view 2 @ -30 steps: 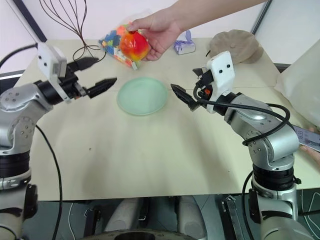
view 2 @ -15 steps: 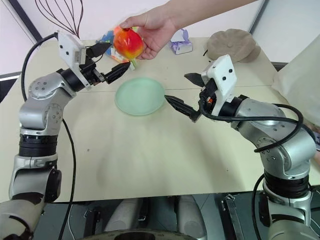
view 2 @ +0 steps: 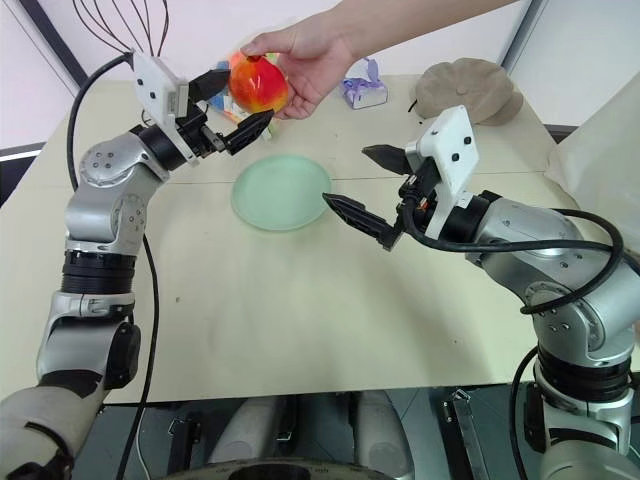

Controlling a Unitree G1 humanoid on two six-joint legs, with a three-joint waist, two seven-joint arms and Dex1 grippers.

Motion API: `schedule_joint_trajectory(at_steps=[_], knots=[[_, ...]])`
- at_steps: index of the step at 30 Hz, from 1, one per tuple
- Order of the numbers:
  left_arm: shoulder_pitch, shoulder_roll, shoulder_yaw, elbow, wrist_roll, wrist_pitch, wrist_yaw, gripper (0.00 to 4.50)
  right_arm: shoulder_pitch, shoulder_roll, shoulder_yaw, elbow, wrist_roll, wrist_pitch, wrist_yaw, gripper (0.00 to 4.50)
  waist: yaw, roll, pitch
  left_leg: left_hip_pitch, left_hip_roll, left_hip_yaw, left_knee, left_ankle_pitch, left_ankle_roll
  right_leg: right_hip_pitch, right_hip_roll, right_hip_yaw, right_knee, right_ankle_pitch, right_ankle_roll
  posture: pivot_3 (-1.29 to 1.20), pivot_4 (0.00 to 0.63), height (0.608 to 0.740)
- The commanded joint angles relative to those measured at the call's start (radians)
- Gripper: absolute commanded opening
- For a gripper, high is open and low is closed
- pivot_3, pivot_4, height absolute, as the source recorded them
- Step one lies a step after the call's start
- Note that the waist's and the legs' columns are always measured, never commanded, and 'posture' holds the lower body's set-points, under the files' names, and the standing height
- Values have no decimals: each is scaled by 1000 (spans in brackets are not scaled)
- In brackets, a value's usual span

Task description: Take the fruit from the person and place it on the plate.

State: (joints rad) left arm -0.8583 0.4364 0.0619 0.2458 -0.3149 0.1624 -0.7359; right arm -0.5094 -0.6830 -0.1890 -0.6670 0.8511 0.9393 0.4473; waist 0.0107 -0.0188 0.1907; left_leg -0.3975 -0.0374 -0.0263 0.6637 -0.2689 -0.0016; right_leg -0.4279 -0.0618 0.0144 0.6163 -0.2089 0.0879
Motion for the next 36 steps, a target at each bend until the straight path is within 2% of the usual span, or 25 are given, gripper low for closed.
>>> schedule_joint_trajectory(at_steps=[1, 14, 19, 28, 36], knots=[[-41, -10, 11, 8, 2, -39, 0, 4491, -2, -12, -29, -37, 20, -13, -12, 4500, 0, 0, 0, 0, 0, 0, 0, 0, 0, 0, 0, 0, 0, 0, 0, 0, 150, 740], [-96, -60, 19, 132, 24, -128, 23, 4491, -2, -30, -29, -46, 32, -16, -41, 4500, 1, 0, 0, 0, 0, 0, 0, 0, 0, 0, 0, 0, 0, 0, 0, 0, 150, 740], [-108, -67, 19, 158, 24, -147, 24, 3043, 0, -32, -28, -47, 33, -18, -50, 4500, -1, 0, 0, 0, 0, 0, 0, 0, 0, 0, 0, 0, 0, 0, 1, 0, 150, 740], [-108, -61, 13, 161, 19, -132, 7, 3043, 3, -33, -27, -44, 31, -23, -58, 4500, 0, 0, 0, 0, 0, 0, 0, 0, 0, 0, 0, 0, 0, 0, 1, 0, 150, 740], [-94, 8, -41, 229, 66, -33, -87, 3043, 9, -28, -14, -41, 22, -35, -61, 4500, -1, 0, 0, 0, 0, 0, 0, 0, 0, 0, 2, 0, 0, 0, 1, 0, 150, 740]])
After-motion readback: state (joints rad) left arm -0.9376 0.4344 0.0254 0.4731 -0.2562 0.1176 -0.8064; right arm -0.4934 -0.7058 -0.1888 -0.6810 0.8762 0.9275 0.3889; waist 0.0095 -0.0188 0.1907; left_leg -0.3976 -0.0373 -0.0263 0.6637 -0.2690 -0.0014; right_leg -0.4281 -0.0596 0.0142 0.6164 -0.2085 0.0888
